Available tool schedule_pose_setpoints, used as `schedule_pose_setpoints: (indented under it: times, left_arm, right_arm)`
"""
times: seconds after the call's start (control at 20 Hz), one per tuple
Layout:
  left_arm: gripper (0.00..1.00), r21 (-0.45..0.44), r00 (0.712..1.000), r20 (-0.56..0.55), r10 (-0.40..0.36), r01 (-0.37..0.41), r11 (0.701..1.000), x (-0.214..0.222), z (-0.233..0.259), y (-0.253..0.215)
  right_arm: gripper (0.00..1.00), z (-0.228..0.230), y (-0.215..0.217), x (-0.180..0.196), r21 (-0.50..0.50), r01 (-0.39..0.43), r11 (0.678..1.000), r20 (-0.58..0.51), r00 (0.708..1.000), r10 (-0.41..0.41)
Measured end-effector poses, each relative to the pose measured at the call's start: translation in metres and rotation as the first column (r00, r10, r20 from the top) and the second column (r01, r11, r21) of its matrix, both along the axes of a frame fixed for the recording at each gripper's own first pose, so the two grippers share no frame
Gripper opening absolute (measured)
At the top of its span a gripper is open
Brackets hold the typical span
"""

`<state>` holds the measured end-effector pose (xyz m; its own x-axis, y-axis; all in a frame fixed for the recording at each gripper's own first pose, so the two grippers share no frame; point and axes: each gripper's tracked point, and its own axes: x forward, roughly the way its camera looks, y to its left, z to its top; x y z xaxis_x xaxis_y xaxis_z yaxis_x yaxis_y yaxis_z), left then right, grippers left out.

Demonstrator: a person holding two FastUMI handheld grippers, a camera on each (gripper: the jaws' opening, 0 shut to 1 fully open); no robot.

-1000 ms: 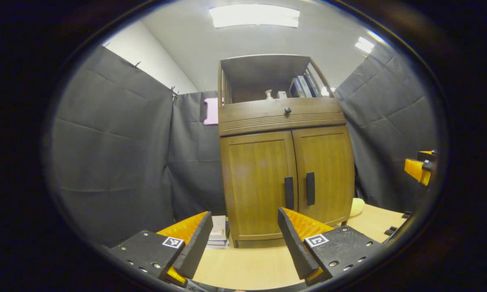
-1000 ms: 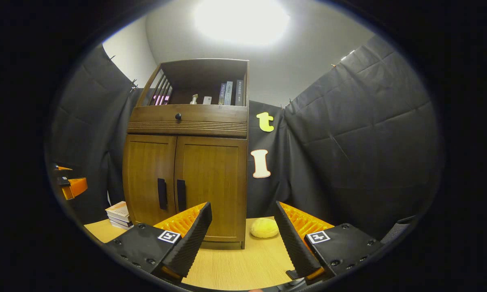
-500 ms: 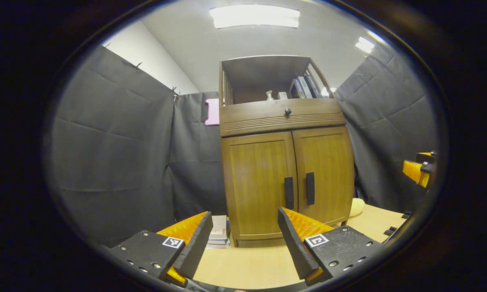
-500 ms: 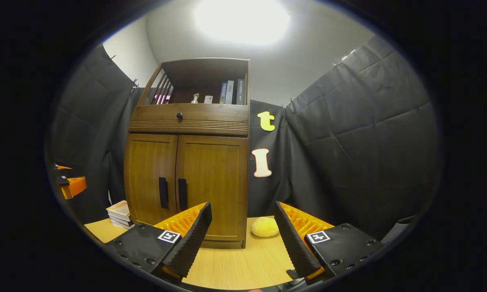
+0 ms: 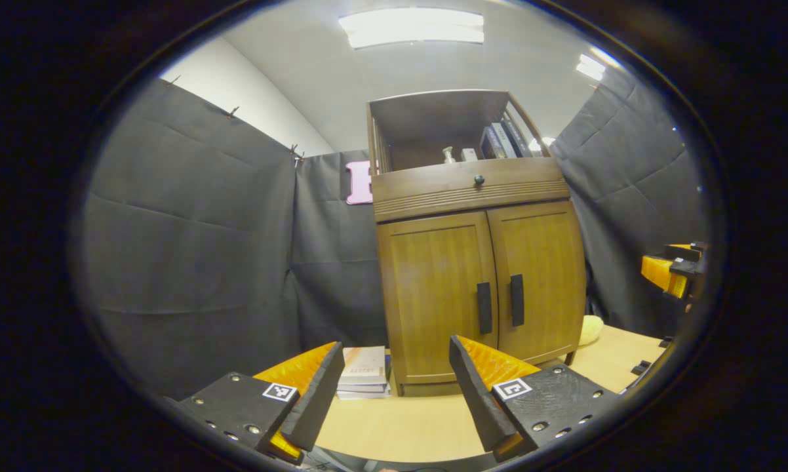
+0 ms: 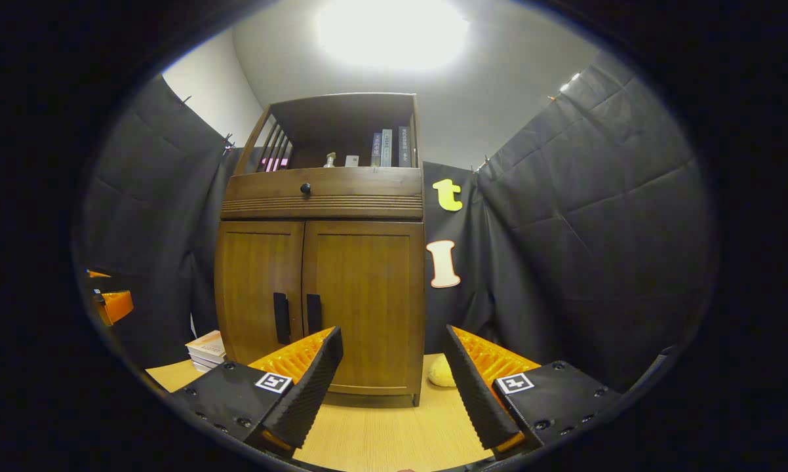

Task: Open the right door of the double-door shoe cabinet with the right hand, and open the left door with the left hand.

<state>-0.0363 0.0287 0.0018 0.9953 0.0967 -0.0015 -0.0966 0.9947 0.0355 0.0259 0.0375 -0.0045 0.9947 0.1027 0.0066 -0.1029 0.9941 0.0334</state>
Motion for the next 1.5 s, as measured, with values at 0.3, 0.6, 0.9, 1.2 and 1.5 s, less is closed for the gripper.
schedule_pose_setpoints:
  times: [0.3,0.6,0.9,1.2,1.5]
  left_arm:
    - [0.94,0.007,0.998,-0.004,0.063,-0.063,0.998,-0.018,0.004,0.023]
    - [0.94,0.017,0.991,-0.009,0.134,-0.134,0.991,-0.035,0.005,0.047]
    - [0.94,0.031,0.98,-0.017,0.199,-0.199,0.98,-0.054,0.004,0.07]
    - [0.94,0.048,0.966,-0.015,0.259,-0.258,0.965,-0.074,0.004,0.091]
    - [0.94,0.065,0.951,-0.013,0.31,-0.309,0.949,-0.082,0.007,0.099]
  right_arm:
    - [0.97,-0.002,0.03,0.032,0.014,-0.059,0.998,-0.006,0.998,0.059]
    - [0.97,-0.002,0.061,0.069,0.03,-0.101,0.994,0.001,0.995,0.101]
    - [0.97,-0.005,0.093,0.103,0.062,-0.144,0.988,-0.002,0.99,0.144]
    - [0.98,-0.015,0.121,0.141,0.078,-0.171,0.982,-0.027,0.984,0.174]
    - [0.97,-0.034,0.146,0.177,0.088,-0.182,0.979,-0.069,0.98,0.188]
